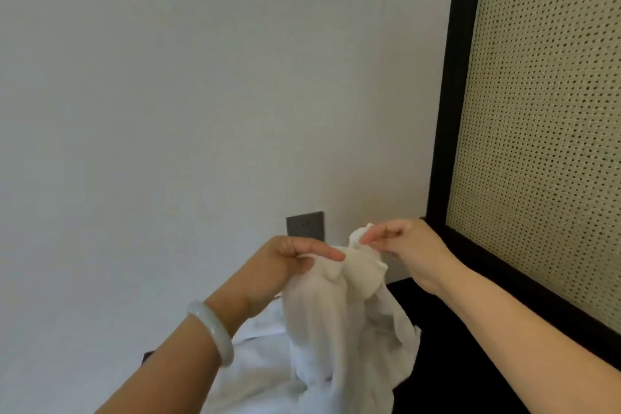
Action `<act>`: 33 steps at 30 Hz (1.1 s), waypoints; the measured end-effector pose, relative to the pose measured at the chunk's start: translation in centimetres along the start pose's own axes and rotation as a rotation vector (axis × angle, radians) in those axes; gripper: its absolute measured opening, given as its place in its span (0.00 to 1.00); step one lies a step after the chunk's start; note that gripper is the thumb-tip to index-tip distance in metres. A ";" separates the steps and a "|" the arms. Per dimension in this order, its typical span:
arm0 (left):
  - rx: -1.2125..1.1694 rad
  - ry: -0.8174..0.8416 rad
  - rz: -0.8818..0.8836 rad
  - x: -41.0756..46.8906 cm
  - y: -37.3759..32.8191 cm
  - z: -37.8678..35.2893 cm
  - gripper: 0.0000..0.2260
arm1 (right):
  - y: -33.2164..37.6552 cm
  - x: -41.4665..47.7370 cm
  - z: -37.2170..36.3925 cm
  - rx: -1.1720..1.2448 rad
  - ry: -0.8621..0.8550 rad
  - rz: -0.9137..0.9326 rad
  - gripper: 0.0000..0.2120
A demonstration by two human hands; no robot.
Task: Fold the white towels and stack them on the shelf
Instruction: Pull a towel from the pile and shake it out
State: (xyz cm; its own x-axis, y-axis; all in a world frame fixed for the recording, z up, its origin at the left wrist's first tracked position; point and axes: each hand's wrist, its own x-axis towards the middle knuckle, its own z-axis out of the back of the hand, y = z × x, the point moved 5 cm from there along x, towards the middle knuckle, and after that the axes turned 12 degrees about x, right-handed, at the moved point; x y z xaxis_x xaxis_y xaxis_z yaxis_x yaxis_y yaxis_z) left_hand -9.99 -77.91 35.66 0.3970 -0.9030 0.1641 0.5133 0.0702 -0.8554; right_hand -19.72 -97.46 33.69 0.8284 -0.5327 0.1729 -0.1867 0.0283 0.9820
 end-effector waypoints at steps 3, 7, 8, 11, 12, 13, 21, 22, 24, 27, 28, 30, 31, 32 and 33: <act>-0.127 0.007 0.014 -1.3 2.9 -1.2 0.20 | -5.4 -2.1 0.1 0.024 -0.058 -0.161 0.13; -0.274 -0.010 0.067 -2.5 5.6 -2.5 0.17 | -9.1 -4.6 -0.5 0.297 0.003 -0.212 0.10; -0.309 -0.018 0.080 -2.7 6.1 -2.7 0.17 | -9.6 -5.2 -0.6 0.429 0.038 -0.214 0.11; -0.381 -0.046 0.111 -3.3 7.0 -3.7 0.18 | -10.4 -6.9 -1.2 0.502 0.107 -0.207 0.18; -0.378 -0.053 0.122 -3.6 7.1 -4.1 0.18 | -10.8 -7.2 -1.3 0.439 0.074 -0.195 0.18; -0.353 -0.058 0.130 -3.8 7.2 -4.6 0.18 | -11.0 -7.4 -1.2 0.377 0.010 -0.175 0.18; 0.269 0.371 0.121 -6.1 7.3 -10.9 0.11 | -6.8 -9.9 8.2 0.442 -0.169 0.133 0.10; 0.354 0.395 0.105 -6.1 7.4 -11.6 0.13 | -6.4 -10.4 10.2 0.456 -0.204 0.157 0.07; 0.419 0.402 0.076 -5.5 7.2 -12.6 0.13 | -5.4 -11.6 13.5 0.428 -0.242 0.200 0.06; 0.568 0.442 0.059 -3.9 7.2 -14.0 0.15 | -3.7 -13.8 16.4 0.341 -0.243 0.213 0.06; 0.664 0.457 0.079 -3.2 7.5 -14.3 0.18 | -3.4 -14.5 17.2 0.304 -0.240 0.204 0.07; 0.870 0.486 0.110 -1.6 7.6 -14.4 0.23 | -3.1 -15.7 18.4 0.255 -0.238 0.178 0.08; 0.964 0.489 0.131 -0.5 7.5 -14.2 0.24 | -3.0 -16.2 18.8 0.243 -0.235 0.167 0.07; 1.056 0.470 0.152 0.7 7.3 -13.9 0.23 | -3.0 -16.7 19.0 0.234 -0.234 0.163 0.06; 1.147 0.430 0.161 2.0 7.1 -13.4 0.21 | -3.0 -17.1 19.2 0.220 -0.242 0.167 0.06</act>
State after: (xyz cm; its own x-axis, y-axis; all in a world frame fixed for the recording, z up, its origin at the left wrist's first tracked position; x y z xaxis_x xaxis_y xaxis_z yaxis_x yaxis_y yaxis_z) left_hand -15.76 -84.87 23.36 0.3459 -0.9005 -0.2634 0.9382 0.3282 0.1097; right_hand -43.50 -104.63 26.33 0.6329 -0.7214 0.2810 -0.4400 -0.0365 0.8973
